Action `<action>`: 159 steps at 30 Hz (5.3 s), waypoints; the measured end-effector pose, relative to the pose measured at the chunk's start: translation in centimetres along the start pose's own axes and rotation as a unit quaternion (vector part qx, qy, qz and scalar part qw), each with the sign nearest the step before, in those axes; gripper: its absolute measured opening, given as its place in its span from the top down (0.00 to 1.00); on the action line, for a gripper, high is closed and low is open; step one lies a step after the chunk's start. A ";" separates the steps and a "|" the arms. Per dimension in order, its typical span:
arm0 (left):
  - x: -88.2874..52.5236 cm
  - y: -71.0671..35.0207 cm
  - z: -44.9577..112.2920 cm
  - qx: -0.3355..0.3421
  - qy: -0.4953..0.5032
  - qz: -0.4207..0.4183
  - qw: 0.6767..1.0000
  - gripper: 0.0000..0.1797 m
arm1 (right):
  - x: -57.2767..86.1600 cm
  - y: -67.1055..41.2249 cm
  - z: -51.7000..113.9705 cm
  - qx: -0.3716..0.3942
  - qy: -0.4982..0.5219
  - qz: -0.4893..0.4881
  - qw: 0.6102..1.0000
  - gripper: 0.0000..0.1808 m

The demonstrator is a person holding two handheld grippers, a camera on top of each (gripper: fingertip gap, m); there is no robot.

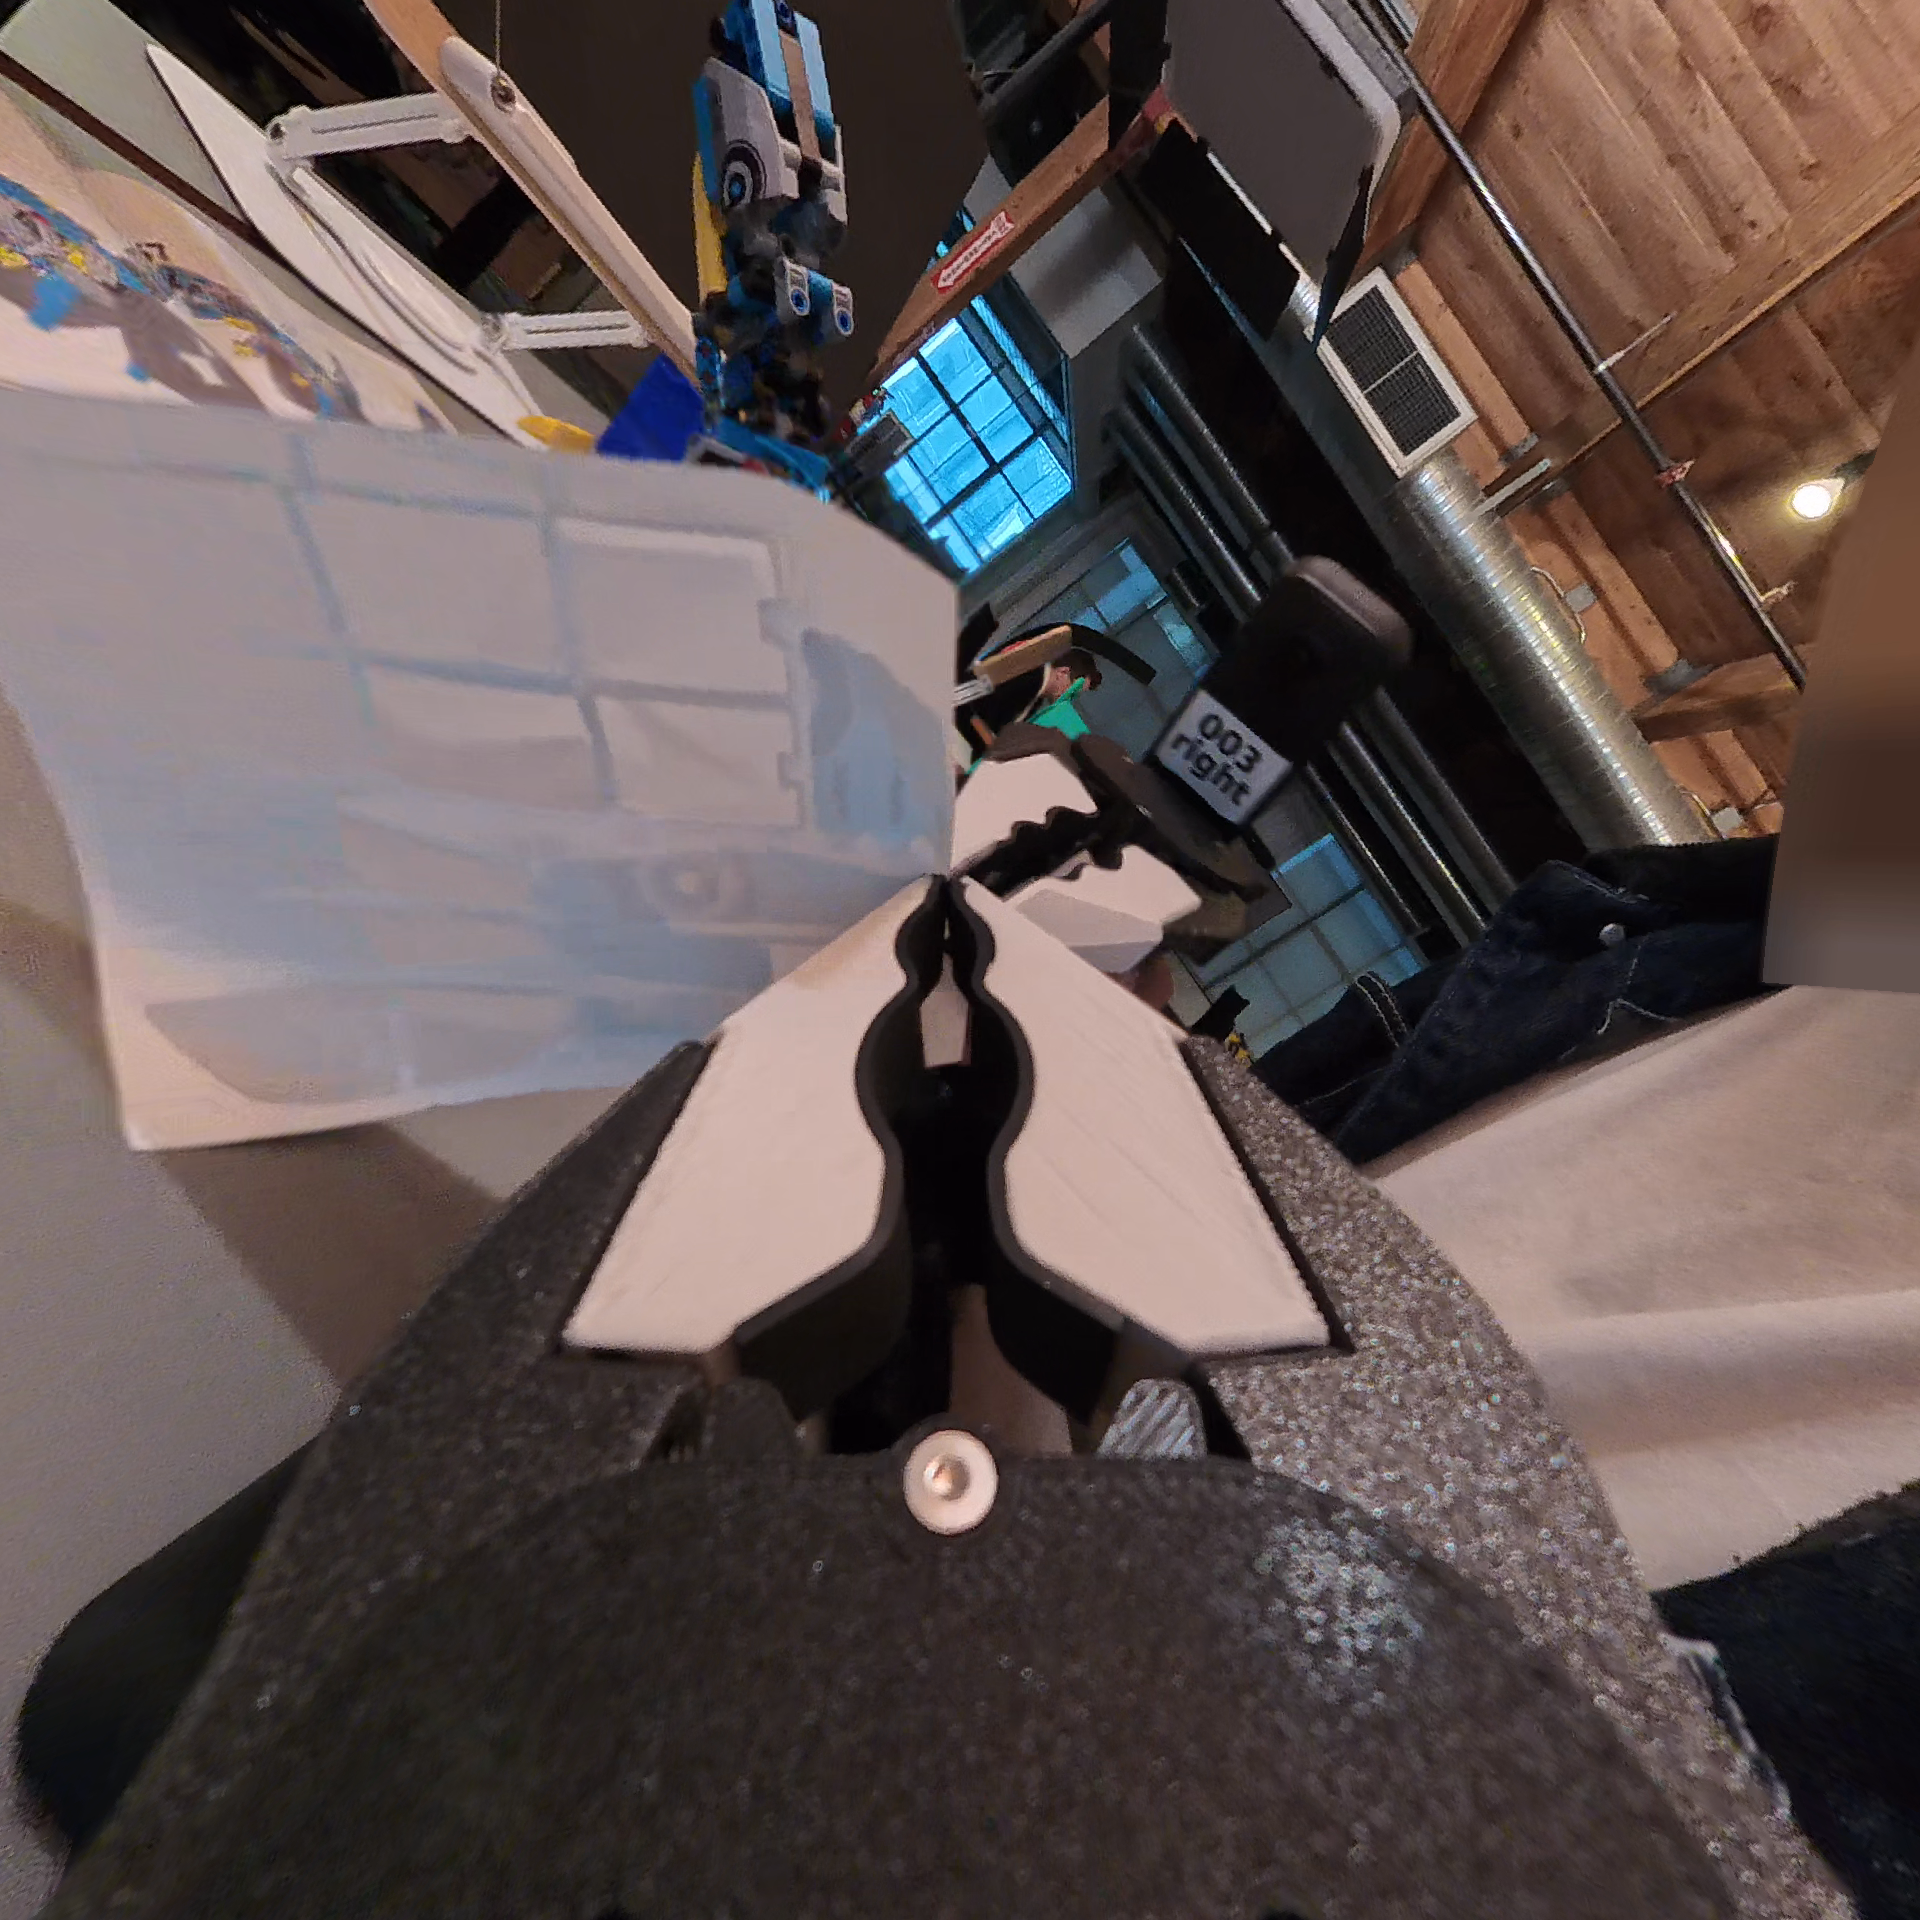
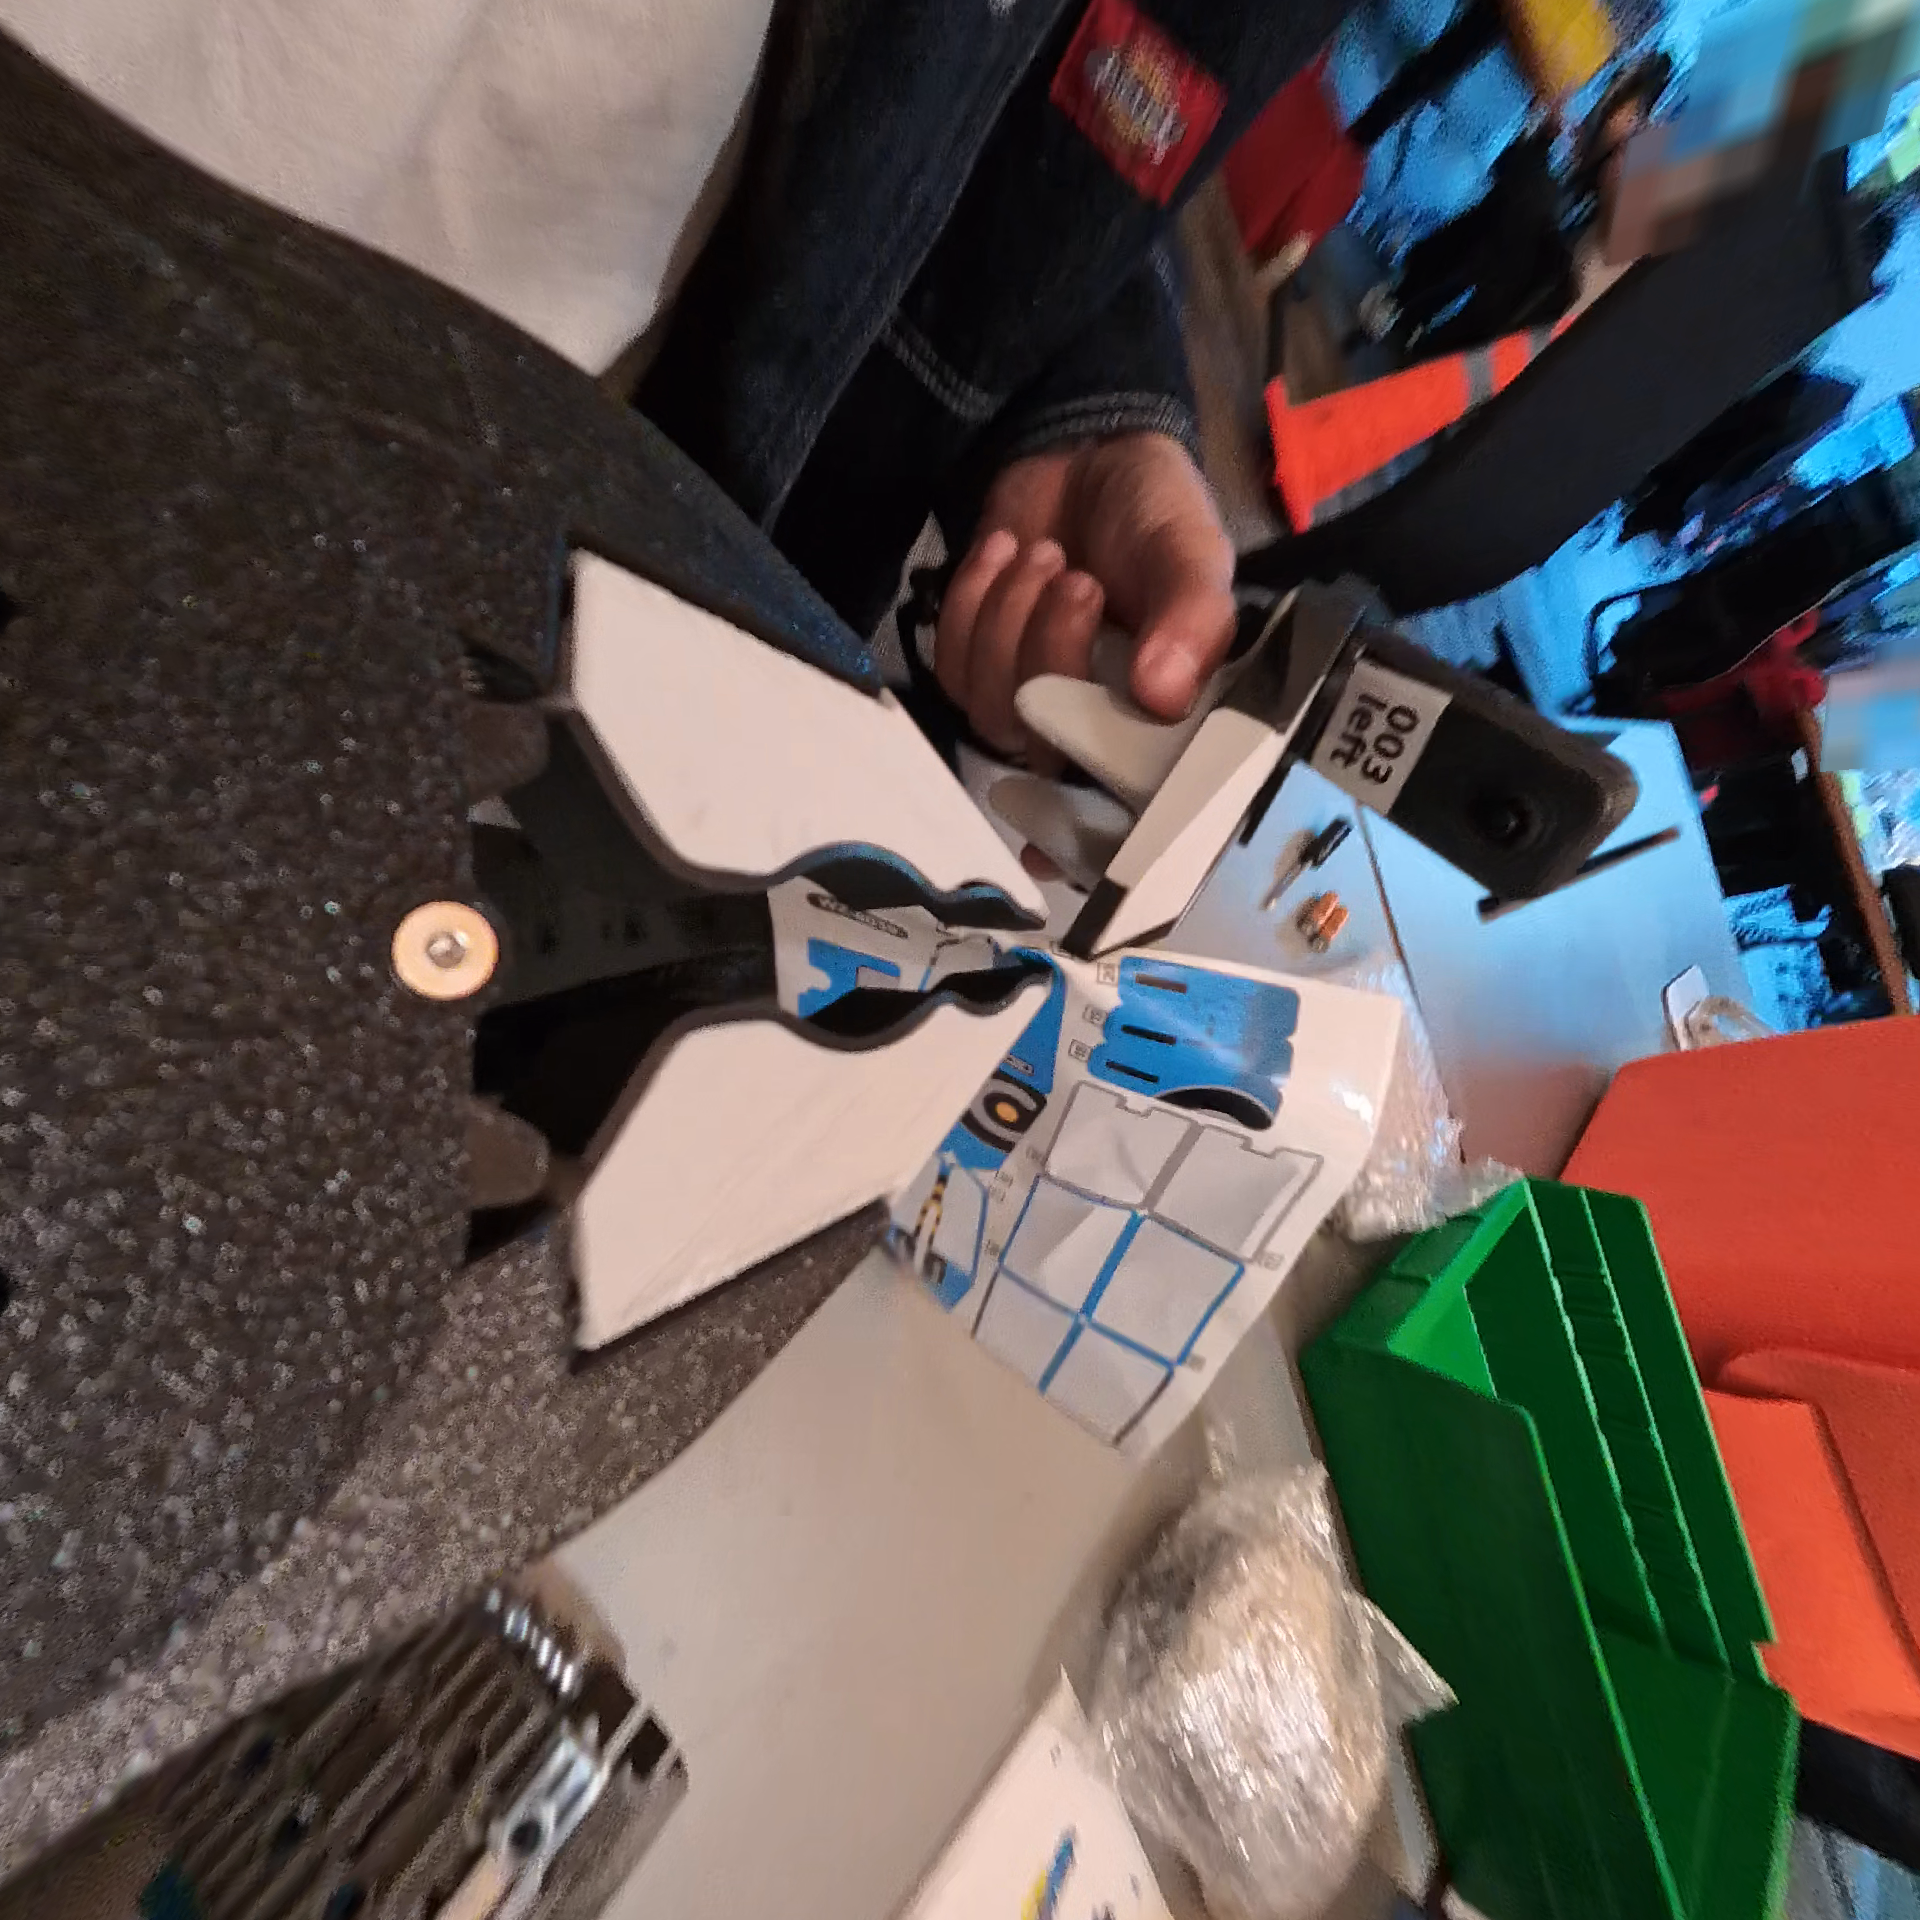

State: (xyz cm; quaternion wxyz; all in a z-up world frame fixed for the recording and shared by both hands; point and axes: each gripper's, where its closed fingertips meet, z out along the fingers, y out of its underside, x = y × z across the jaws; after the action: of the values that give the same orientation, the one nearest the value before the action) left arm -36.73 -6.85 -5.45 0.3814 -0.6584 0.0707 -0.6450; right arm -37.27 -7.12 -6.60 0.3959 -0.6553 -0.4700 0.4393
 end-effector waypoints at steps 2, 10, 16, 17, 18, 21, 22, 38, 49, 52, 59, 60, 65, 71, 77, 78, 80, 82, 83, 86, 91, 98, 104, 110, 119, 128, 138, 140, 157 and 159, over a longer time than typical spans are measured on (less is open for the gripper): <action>0.6 0.1 0.0 -0.003 0.012 0.009 1.000 1.00 | -0.4 -0.2 -0.2 0.018 -0.036 0.047 0.998 0.98; 2.4 0.3 -0.1 -0.015 0.040 0.056 0.998 1.00 | -1.9 -1.4 -1.3 0.073 -0.176 0.190 0.963 1.00; 3.2 0.0 -1.1 -0.022 0.039 0.102 0.994 1.00 | -1.3 -1.5 -1.6 0.083 -0.160 0.179 0.967 1.00; 3.1 0.0 -1.1 -0.024 0.036 0.103 0.994 1.00 | -1.5 -1.5 -1.6 0.081 -0.159 0.171 0.969 1.00; 3.2 0.1 -1.1 -0.025 0.037 0.104 0.994 1.00 | -2.0 -1.7 -1.7 0.081 -0.171 0.168 0.967 1.00; 3.6 0.2 -1.0 -0.024 0.050 0.100 0.993 1.00 | -3.5 -1.8 -1.6 0.067 -0.205 0.168 0.962 0.89; 3.7 0.3 -0.9 -0.025 0.053 0.100 0.993 1.00 | -3.8 -1.7 -1.4 0.061 -0.210 0.164 0.962 0.89; 2.2 0.4 -0.4 -0.022 0.018 0.073 0.997 0.97 | -2.0 -0.4 -0.1 0.028 -0.107 0.097 0.989 0.99; 2.4 1.1 -0.5 -0.043 0.006 0.127 0.991 1.00 | -3.0 -0.7 -0.9 0.045 -0.182 0.164 0.968 0.98; 2.9 1.4 -0.5 -0.048 0.017 0.138 0.989 1.00 | -3.4 -0.7 -1.2 0.052 -0.211 0.190 0.957 0.99; 4.0 2.0 -0.8 -0.061 0.037 0.171 0.983 1.00 | -4.4 -0.9 -1.6 0.063 -0.272 0.234 0.931 1.00; 4.0 2.1 -0.8 -0.063 0.036 0.175 0.982 1.00 | -4.5 -0.9 -1.6 0.063 -0.274 0.235 0.930 1.00; 4.3 2.3 -1.0 -0.071 0.039 0.181 0.980 1.00 | -4.9 -0.8 -1.7 0.061 -0.283 0.232 0.929 1.00; 4.5 2.7 -1.3 -0.080 0.044 0.190 0.978 1.00 | -5.3 -0.7 -1.7 0.058 -0.294 0.233 0.925 1.00; 4.8 3.1 -1.6 -0.092 0.050 0.199 0.974 1.00 | -5.9 -0.5 -1.7 0.051 -0.304 0.229 0.923 1.00; 4.9 3.2 -1.7 -0.094 0.052 0.200 0.974 1.00 | -5.9 -0.5 -1.7 0.052 -0.307 0.229 0.922 1.00; 5.0 3.3 -1.8 -0.097 0.055 0.202 0.973 1.00 | -6.1 -0.5 -1.7 0.050 -0.311 0.229 0.921 1.00; 5.2 3.4 -1.9 -0.098 0.060 0.202 0.973 1.00 | -6.3 -0.5 -1.8 0.050 -0.316 0.227 0.920 1.00; 5.4 3.5 -1.9 -0.098 0.067 0.201 0.972 1.00 | -6.3 -0.6 -2.0 0.053 -0.319 0.229 0.918 1.00; 5.8 3.4 -2.2 -0.092 0.074 0.201 0.972 1.00 | -5.4 -0.8 -2.4 0.062 -0.310 0.238 0.918 1.00; 5.8 3.1 -2.2 -0.081 0.076 0.192 0.975 1.00 | -5.8 -0.9 -2.5 0.058 -0.294 0.207 0.931 1.00; 5.6 3.4 -1.8 -0.085 0.075 0.190 0.975 1.00 | -6.9 -0.6 -2.1 0.031 -0.281 0.169 0.944 0.96; 5.6 3.6 -1.7 -0.091 0.070 0.194 0.974 1.00 | -6.8 -0.4 -2.0 0.031 -0.283 0.176 0.942 0.99; 5.6 3.7 -1.9 -0.093 0.071 0.196 0.974 1.00 | -6.9 -0.4 -2.0 0.031 -0.292 0.183 0.938 1.00; 5.8 4.1 -2.2 -0.107 0.074 0.202 0.971 1.00 | -7.3 -0.2 -2.0 0.031 -0.313 0.198 0.928 1.00; 6.1 4.9 -2.7 -0.132 0.084 0.215 0.964 1.00 | -8.1 0.2 -2.0 0.019 -0.343 0.213 0.914 1.00; 7.1 6.2 -3.6 -0.170 0.113 0.231 0.951 1.00 | -9.0 0.5 -2.3 0.004 -0.374 0.213 0.902 1.00; 7.1 5.9 -3.9 -0.168 0.109 0.232 0.952 1.00 | -8.6 0.2 -2.6 0.013 -0.375 0.221 0.900 1.00; 6.4 5.2 -3.4 -0.146 0.097 0.220 0.960 1.00 | -8.9 0.2 -1.5 -0.004 -0.324 0.179 0.929 0.98; 6.4 5.3 -3.4 -0.147 0.095 0.221 0.959 1.00 | -8.9 0.3 -1.5 -0.005 -0.324 0.178 0.929 0.99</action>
State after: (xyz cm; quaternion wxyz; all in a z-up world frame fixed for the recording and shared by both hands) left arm -36.69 -15.71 -3.93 0.4045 -0.6109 0.3446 -0.5869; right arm -37.34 -15.96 -4.63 0.1349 -0.5522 -0.4503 0.6886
